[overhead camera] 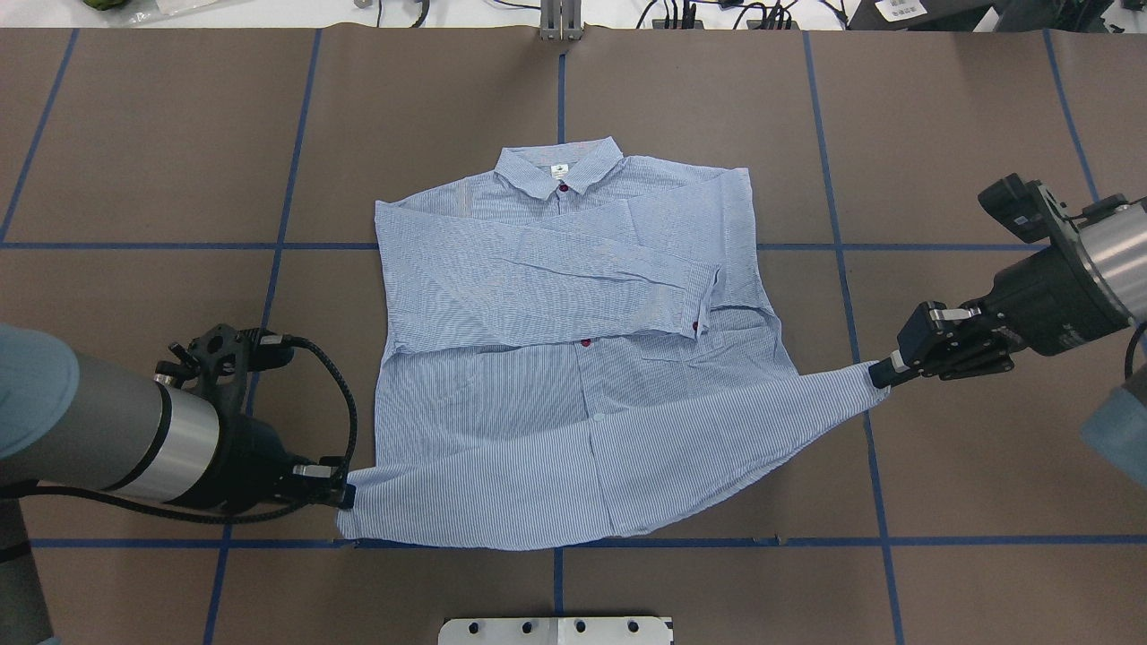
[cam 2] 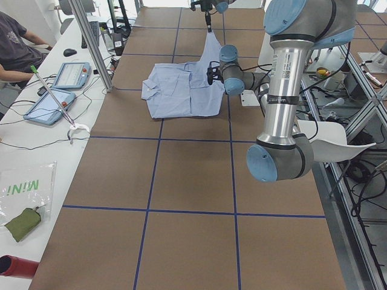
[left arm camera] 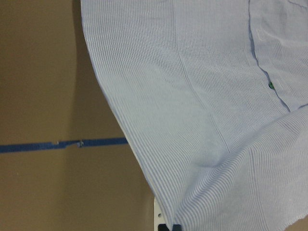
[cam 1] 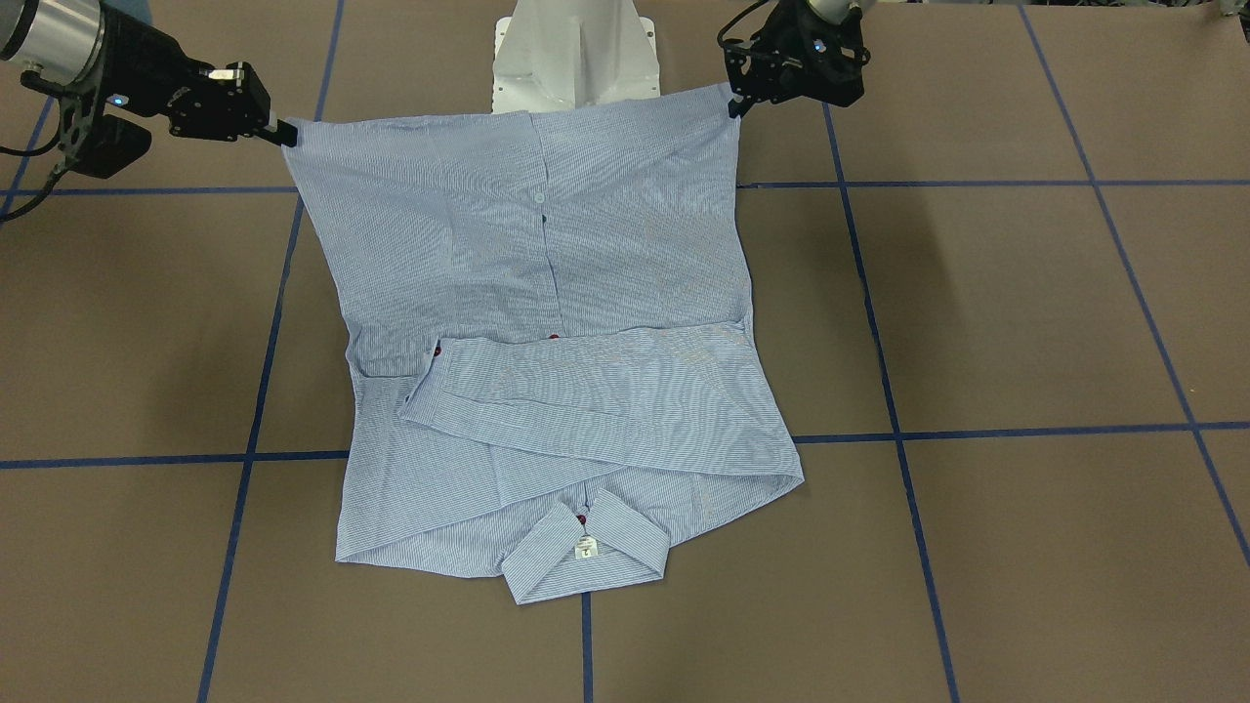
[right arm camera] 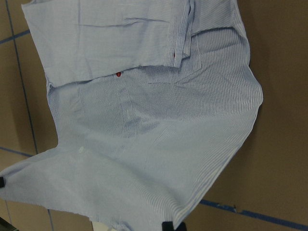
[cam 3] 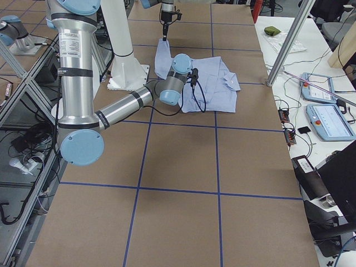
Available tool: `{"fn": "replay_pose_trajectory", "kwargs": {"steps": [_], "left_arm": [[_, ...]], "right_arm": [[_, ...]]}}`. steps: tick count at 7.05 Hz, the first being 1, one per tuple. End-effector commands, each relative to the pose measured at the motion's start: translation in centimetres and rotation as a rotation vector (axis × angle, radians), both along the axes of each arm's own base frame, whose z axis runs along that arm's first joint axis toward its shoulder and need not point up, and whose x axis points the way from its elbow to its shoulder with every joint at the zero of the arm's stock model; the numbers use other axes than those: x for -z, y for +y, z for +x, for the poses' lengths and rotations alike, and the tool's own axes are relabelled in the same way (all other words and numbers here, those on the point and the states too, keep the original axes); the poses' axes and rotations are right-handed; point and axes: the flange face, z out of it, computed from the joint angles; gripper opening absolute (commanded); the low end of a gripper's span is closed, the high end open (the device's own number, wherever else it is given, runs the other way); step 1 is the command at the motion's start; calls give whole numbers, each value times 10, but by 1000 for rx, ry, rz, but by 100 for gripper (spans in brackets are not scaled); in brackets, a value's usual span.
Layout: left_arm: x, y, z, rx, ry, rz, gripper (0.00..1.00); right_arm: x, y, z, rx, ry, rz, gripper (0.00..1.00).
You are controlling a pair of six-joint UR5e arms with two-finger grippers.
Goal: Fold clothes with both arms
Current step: 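Carry the hem up over the shirt toward the collar with both grippers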
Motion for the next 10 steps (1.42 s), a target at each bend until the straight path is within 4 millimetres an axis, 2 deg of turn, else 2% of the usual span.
{"fn": "replay_pose_trajectory", "kwargs": {"steps": [1, 3, 5, 6, 8, 10], "left_arm": [[-11, -38, -13, 59, -23, 43, 0], [6, -68, -9, 108, -1, 58, 0], [12, -114, 9, 159, -14, 52, 0], [1, -131, 14, 178, -31, 43, 0], [-22, -165, 10, 228, -25, 46, 0], [-36, -199, 8, 272, -19, 50, 0]], "right_arm": [[-4, -44, -4, -48, 11, -14, 0], [1, -80, -14, -76, 14, -14, 0], [5, -124, -30, -95, 24, -28, 0], [1, -136, -30, -107, 32, -35, 0], [-3, -172, -29, -140, 48, -54, 0], [-4, -200, -40, -175, 72, -65, 0]]}}
